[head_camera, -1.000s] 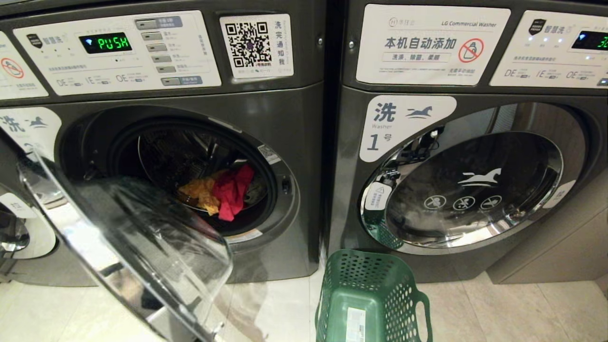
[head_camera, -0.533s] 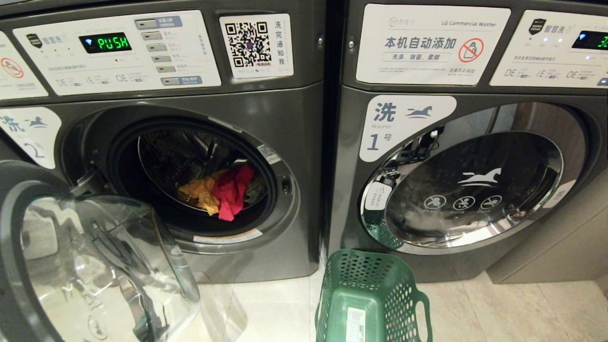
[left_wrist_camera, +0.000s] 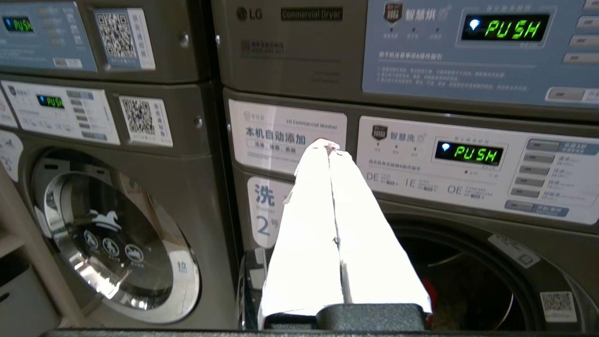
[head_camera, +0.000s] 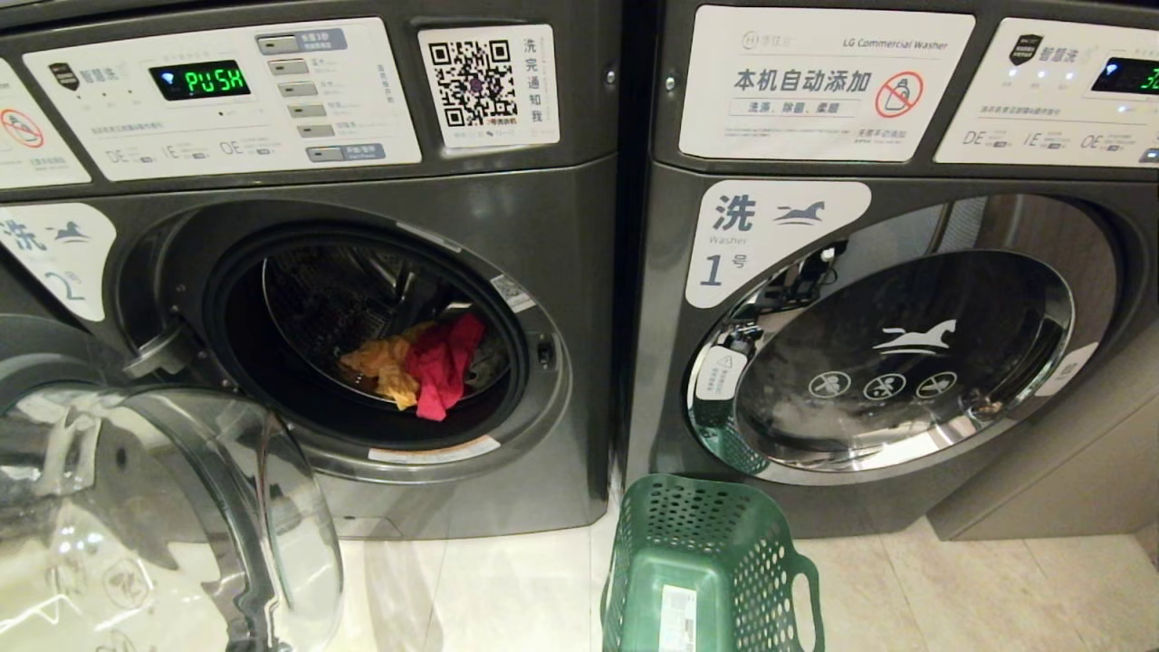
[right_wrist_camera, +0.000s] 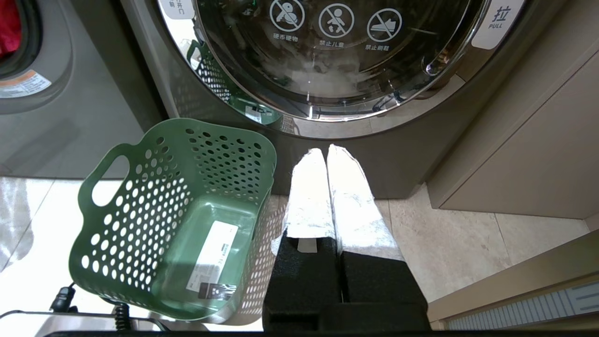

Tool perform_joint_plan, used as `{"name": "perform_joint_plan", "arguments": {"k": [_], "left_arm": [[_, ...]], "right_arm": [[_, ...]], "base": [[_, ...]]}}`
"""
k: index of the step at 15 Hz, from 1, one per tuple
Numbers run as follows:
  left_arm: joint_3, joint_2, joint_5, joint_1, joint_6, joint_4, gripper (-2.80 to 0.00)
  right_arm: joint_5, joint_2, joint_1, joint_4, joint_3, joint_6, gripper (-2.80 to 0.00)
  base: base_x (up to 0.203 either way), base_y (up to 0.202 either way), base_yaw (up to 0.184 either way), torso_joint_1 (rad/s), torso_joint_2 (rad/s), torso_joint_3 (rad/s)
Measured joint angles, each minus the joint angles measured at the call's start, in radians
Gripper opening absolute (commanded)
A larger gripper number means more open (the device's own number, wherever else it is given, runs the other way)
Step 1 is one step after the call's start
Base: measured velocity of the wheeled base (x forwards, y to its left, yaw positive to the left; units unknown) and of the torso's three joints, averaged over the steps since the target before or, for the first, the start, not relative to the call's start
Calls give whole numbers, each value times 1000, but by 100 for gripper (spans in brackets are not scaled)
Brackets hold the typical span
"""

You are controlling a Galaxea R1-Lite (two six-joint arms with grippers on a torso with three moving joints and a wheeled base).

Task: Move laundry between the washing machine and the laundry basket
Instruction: Open the lid of the washing machine

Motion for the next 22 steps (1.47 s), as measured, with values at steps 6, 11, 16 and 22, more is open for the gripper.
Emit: {"name": "perform_joint_plan", "arguments": {"k": [6, 11, 16, 22], "left_arm": [[-13, 0, -1, 1, 27, 21, -280], [2, 1, -107, -9, 25, 160, -280], [-24, 4, -275, -19, 25, 269, -280], [-11, 3, -277, -19, 26, 268, -280]], "right_arm": [[0, 0, 0, 0, 0, 0, -280], [0, 0, 0, 0, 0, 0, -280], [0, 0, 0, 0, 0, 0, -280], [0, 0, 0, 0, 0, 0, -280]], "base": [[0, 0, 0, 0, 0, 0], [0, 0, 0, 0, 0, 0], [0, 0, 0, 0, 0, 0], [-52, 0, 0, 3, 2, -1]]}}
